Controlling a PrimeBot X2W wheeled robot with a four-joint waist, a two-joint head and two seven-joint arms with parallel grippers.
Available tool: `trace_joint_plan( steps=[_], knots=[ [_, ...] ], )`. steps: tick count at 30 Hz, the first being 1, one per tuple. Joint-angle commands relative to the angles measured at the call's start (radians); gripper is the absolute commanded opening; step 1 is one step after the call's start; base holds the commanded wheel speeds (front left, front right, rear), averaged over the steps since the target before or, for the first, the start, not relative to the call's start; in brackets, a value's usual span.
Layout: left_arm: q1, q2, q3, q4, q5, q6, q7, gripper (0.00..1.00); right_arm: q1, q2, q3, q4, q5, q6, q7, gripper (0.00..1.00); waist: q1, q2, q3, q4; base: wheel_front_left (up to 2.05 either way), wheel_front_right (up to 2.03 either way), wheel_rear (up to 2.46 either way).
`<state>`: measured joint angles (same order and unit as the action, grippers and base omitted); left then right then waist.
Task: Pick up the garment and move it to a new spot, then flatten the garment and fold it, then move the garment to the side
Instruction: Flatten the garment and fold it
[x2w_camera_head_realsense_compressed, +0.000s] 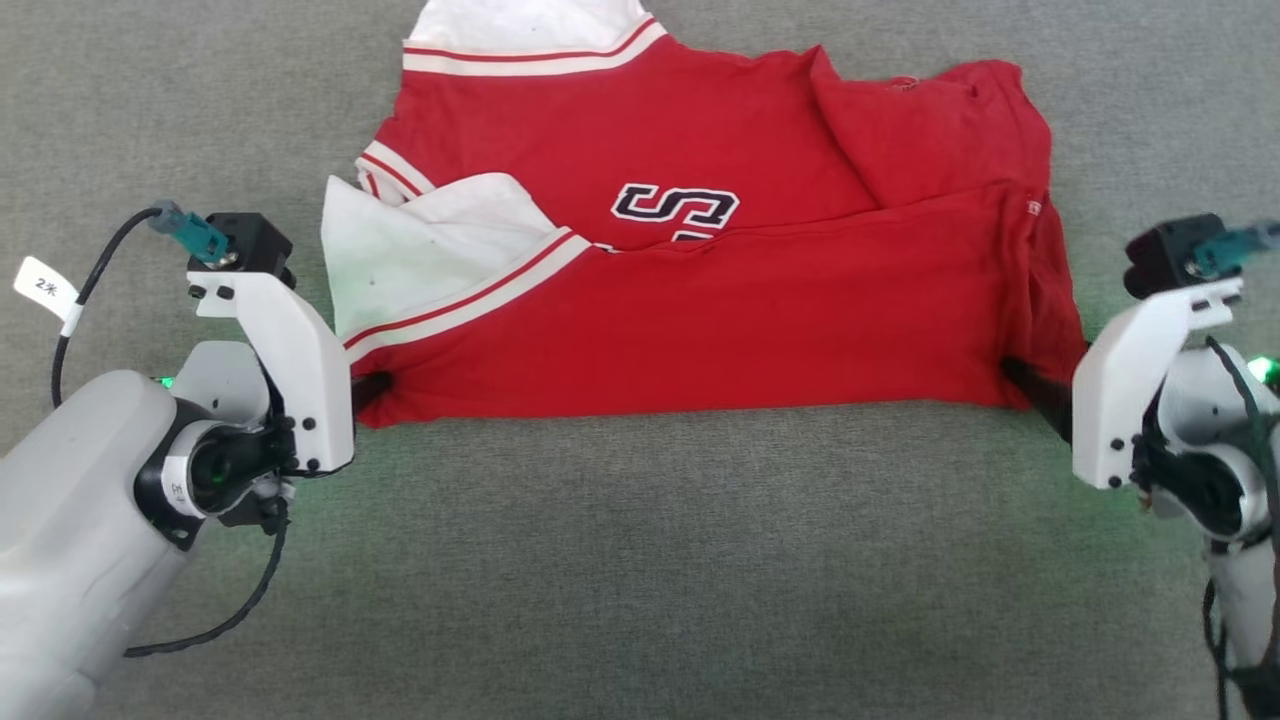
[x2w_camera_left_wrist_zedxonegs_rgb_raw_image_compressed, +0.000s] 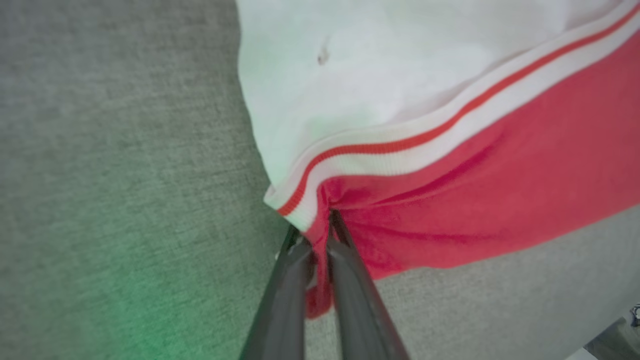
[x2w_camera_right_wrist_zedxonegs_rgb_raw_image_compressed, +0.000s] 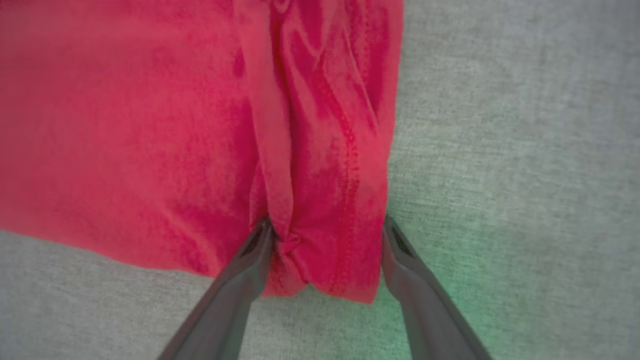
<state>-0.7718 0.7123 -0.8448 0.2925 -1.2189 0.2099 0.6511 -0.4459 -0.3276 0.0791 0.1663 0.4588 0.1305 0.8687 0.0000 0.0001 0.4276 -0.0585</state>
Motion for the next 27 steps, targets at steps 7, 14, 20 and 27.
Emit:
trace_joint_plan(
  steps=[7, 14, 20, 27],
  knots=[
    [0.047, -0.034, -0.038, 0.048, 0.012, 0.002, -0.003, 0.00, -0.042, -0.028, 0.066, 0.082, 0.035, 0.000, 0.050, 0.00, 0.0000, -0.0001, -0.006, 0.027, 0.00, 0.00, 0.00],
    [0.068, 0.035, -0.010, -0.038, -0.005, 0.044, 0.013, 0.00, -0.047, -0.086, 0.042, 0.002, 0.093, 0.000, 0.098, 0.00, 0.0000, -0.0001, -0.032, 0.050, 0.00, 0.00, 0.00],
    [0.102, 0.094, 0.008, -0.158, -0.017, 0.101, 0.021, 0.00, -0.004, -0.126, 0.012, -0.082, 0.128, 0.000, 0.159, 0.00, 0.0000, -0.0001, -0.049, 0.067, 0.00, 0.00, 0.00],
    [0.204, 0.185, 0.020, -0.339, -0.037, 0.206, 0.017, 0.00, 0.105, -0.158, -0.064, -0.225, 0.152, 0.000, 0.263, 0.00, 0.0000, -0.0001, -0.057, 0.079, 0.00, 0.00, 0.00]
  ],
)
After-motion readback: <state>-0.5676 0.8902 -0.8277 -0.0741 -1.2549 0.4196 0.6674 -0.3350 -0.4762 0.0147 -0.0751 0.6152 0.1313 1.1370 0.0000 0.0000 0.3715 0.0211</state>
